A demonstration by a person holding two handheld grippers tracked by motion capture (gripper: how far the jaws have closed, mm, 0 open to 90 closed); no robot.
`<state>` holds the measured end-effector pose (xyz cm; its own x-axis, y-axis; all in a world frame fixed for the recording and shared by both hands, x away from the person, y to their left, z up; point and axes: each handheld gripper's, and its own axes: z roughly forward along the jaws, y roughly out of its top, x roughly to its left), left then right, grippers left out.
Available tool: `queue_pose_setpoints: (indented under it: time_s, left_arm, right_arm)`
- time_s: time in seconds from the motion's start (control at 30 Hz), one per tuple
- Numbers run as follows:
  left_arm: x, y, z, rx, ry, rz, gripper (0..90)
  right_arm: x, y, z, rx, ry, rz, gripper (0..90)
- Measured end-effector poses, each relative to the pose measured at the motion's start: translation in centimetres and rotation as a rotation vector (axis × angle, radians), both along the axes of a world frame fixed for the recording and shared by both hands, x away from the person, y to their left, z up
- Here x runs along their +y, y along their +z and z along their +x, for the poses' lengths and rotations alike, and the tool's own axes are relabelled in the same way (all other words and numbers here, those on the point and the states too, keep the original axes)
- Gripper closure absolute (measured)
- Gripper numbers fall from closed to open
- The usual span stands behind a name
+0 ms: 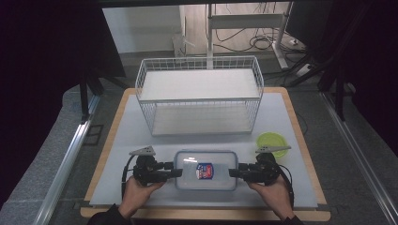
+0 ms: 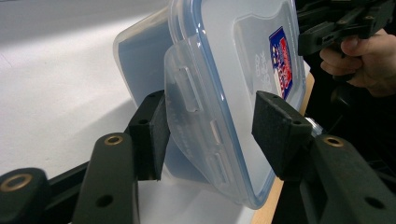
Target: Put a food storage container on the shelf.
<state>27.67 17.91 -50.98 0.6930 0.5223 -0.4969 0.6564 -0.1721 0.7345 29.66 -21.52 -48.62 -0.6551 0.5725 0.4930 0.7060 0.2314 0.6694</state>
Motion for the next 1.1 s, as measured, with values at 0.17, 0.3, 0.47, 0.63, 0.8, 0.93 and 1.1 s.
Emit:
queue_pose_setpoints:
  time_s: [0.17, 0.3, 0.47, 0.63, 0.8, 0.93, 1.1]
  left_arm:
    - [0.2, -0.1, -0.4, 0.008, 0.005, -0.018, 49.3]
    - [0.1, 0.0, -0.4, 0.009, 0.022, -0.025, 49.8]
    - [-0.2, 0.2, -0.5, -0.001, 0.048, -0.015, 50.2]
    - [-0.7, 0.7, -0.4, -0.022, 0.065, 0.021, 49.9]
    - [-0.6, 1.4, -0.3, -0.048, 0.069, 0.029, 49.9]
    - [-0.3, 2.6, -0.1, -0.070, 0.071, 0.028, 50.0]
    - [-0.1, 3.7, 0.2, -0.095, 0.076, 0.024, 49.9]
  right_arm:
    - [-0.1, -0.4, 0.0, 0.044, 0.002, 0.019, 48.6]
    - [-0.1, -0.2, -0.1, 0.054, -0.017, 0.019, 50.4]
    - [-0.1, 0.0, -0.4, 0.039, -0.038, 0.014, 51.8]
    - [-0.2, 0.2, -0.5, 0.008, -0.067, 0.032, 52.6]
    - [0.0, 1.0, -0.6, -0.031, -0.068, 0.026, 52.6]
    - [0.1, 1.5, -0.3, -0.038, -0.068, 0.054, 52.5]
    - [0.3, 2.5, 0.0, -0.067, -0.070, 0.064, 52.4]
